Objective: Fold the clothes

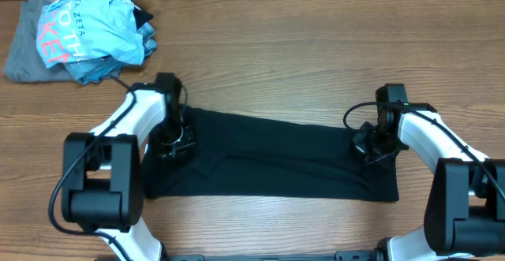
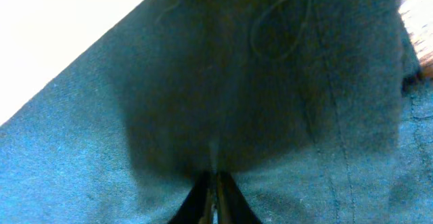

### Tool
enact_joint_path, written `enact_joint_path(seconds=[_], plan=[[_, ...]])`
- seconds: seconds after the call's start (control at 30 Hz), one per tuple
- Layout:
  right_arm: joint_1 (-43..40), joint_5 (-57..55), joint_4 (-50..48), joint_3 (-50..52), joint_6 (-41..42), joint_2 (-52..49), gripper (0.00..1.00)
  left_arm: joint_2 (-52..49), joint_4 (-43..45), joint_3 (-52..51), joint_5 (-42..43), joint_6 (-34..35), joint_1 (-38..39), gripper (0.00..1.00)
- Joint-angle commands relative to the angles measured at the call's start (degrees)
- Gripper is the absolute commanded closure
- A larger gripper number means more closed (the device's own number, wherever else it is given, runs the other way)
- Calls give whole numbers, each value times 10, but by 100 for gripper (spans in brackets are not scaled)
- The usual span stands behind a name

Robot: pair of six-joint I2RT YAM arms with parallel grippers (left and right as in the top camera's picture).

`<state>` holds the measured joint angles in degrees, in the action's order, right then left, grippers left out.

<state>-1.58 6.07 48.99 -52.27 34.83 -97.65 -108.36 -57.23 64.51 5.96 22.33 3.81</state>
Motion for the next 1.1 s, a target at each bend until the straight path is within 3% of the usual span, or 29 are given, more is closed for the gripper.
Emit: enact_joint_path(seconds=[0.0, 0.5, 0.7, 0.87, 1.07], plan=[[0, 0, -10, 27, 15, -23, 96, -19, 5, -52, -79, 13, -52, 96], [0, -39, -8, -42, 31, -23, 95, -19, -9, -55, -98, 12, -174, 96], [0, -38, 10, -90, -1, -23, 92, -17, -23, -41, -101, 10, -223, 96], [0, -45, 60, -136, -35, -23, 91, -16, -82, 21, -115, 10, -266, 96], [0, -10, 144, -217, -95, -23, 82, -10, -171, 135, -77, 10, -286, 96]])
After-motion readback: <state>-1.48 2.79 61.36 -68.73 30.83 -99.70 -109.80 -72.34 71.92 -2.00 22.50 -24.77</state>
